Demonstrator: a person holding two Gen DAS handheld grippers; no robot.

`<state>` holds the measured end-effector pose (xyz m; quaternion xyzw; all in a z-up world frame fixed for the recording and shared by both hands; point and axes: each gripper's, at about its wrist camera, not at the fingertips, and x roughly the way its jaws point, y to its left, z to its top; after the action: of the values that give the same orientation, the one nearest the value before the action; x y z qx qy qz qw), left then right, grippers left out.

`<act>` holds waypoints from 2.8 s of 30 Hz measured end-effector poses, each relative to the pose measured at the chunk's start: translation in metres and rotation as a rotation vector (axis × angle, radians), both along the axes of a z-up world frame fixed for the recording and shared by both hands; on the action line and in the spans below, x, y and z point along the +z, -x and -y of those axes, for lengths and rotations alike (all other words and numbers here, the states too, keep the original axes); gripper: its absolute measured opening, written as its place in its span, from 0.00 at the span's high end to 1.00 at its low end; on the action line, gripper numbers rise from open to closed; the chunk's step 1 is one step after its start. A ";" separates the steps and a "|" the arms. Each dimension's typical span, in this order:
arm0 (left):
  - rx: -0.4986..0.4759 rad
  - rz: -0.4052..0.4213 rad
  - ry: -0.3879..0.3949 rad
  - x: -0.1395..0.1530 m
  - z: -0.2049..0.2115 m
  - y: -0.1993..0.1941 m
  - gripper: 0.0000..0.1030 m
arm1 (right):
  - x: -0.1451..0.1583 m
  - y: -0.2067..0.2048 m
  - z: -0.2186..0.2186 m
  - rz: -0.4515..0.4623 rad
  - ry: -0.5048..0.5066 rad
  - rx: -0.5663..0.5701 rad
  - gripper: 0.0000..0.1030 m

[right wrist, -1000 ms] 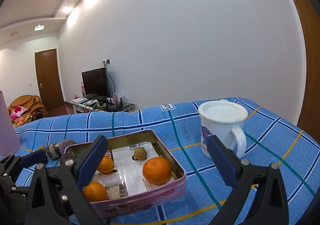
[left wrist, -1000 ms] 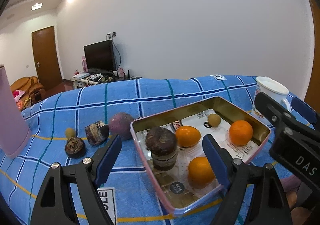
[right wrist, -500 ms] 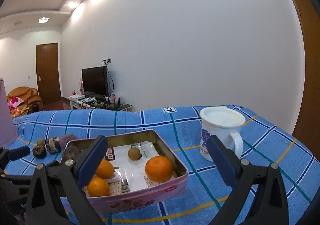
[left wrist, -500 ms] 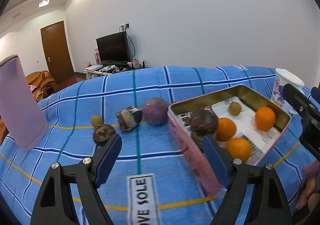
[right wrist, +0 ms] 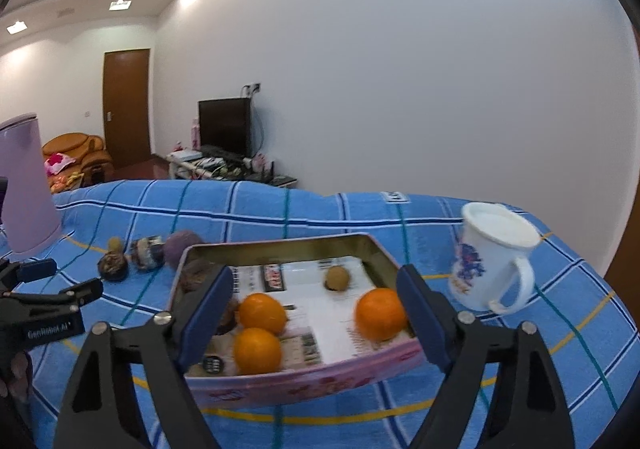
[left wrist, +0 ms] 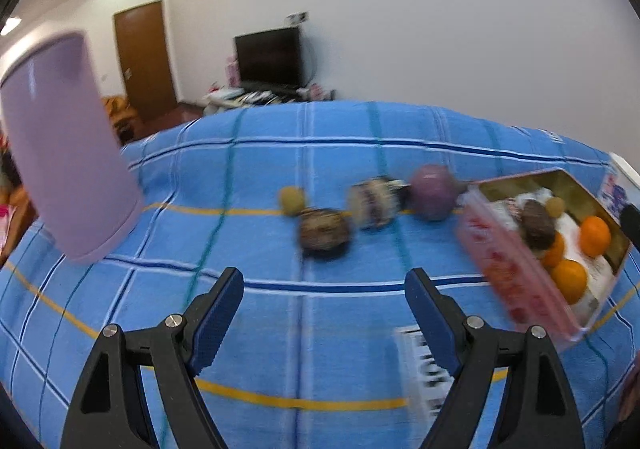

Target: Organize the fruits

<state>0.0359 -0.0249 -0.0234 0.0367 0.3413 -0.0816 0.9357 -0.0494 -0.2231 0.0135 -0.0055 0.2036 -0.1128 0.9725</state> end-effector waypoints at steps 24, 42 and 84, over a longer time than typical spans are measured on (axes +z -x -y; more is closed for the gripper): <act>-0.070 -0.079 0.008 -0.001 -0.049 -0.047 0.19 | -0.016 -0.183 -0.101 -0.571 0.321 0.487 0.35; -0.163 -0.143 0.019 -0.014 0.008 -0.090 0.46 | -0.044 -0.204 -0.100 -0.680 0.424 0.618 0.47; 0.141 0.263 -0.072 0.020 -0.046 0.005 0.55 | -0.010 -0.030 -0.124 -0.020 -0.059 0.192 0.47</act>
<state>0.0305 0.0214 -0.0032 0.0564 0.2200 0.0020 0.9739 -0.0196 -0.0988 0.0039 0.0026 0.2151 -0.0129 0.9765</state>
